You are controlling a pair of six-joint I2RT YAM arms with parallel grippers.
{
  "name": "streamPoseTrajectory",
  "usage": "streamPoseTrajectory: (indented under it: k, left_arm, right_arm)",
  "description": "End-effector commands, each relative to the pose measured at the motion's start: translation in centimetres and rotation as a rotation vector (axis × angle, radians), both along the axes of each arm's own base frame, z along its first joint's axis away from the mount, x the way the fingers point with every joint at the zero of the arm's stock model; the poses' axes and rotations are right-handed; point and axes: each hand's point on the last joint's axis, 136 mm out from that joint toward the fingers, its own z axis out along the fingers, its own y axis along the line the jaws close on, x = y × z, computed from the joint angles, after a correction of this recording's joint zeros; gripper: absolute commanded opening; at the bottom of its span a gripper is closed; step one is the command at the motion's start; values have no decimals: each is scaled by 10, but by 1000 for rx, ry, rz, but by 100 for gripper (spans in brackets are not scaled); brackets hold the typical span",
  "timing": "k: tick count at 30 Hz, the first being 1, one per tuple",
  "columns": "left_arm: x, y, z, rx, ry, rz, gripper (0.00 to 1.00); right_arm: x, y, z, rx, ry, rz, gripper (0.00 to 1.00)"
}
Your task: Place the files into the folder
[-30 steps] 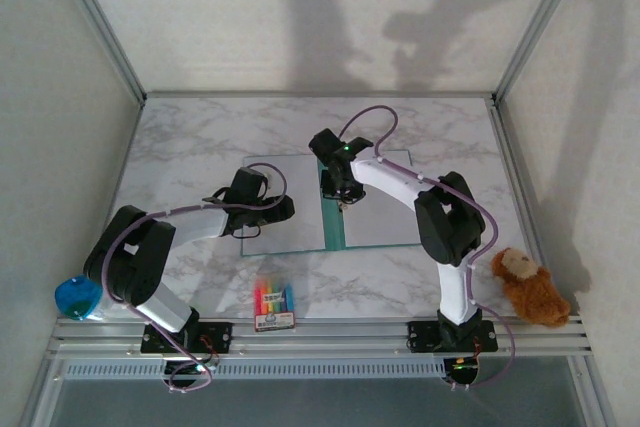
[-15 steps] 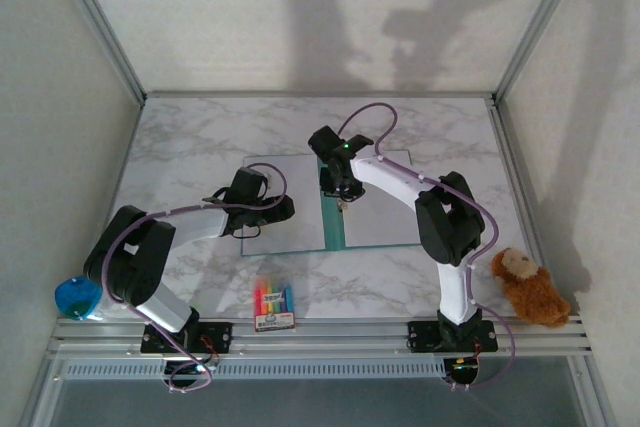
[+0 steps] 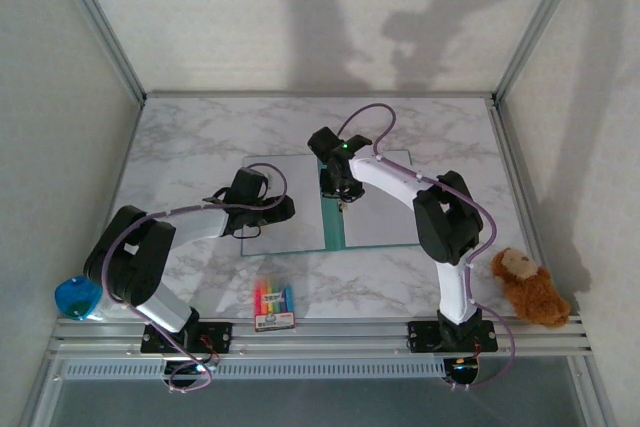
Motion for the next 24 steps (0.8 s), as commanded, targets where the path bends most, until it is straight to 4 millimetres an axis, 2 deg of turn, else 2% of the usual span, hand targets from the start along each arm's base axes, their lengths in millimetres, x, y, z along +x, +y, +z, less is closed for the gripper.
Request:
streamPoseTrajectory:
  k: [1,6,24]
  left_arm:
    - [-8,6,-12,41,36,6,73]
    - [-9,7,-12,43,36,9,73]
    - [-8,6,-11,43,35,4,73]
  right_arm:
    - [-1,-2,-1,-32,2,5,17]
    - [1,-1,3,-29,-4,6,22]
    - [3,-2,4,-29,-3,5,17]
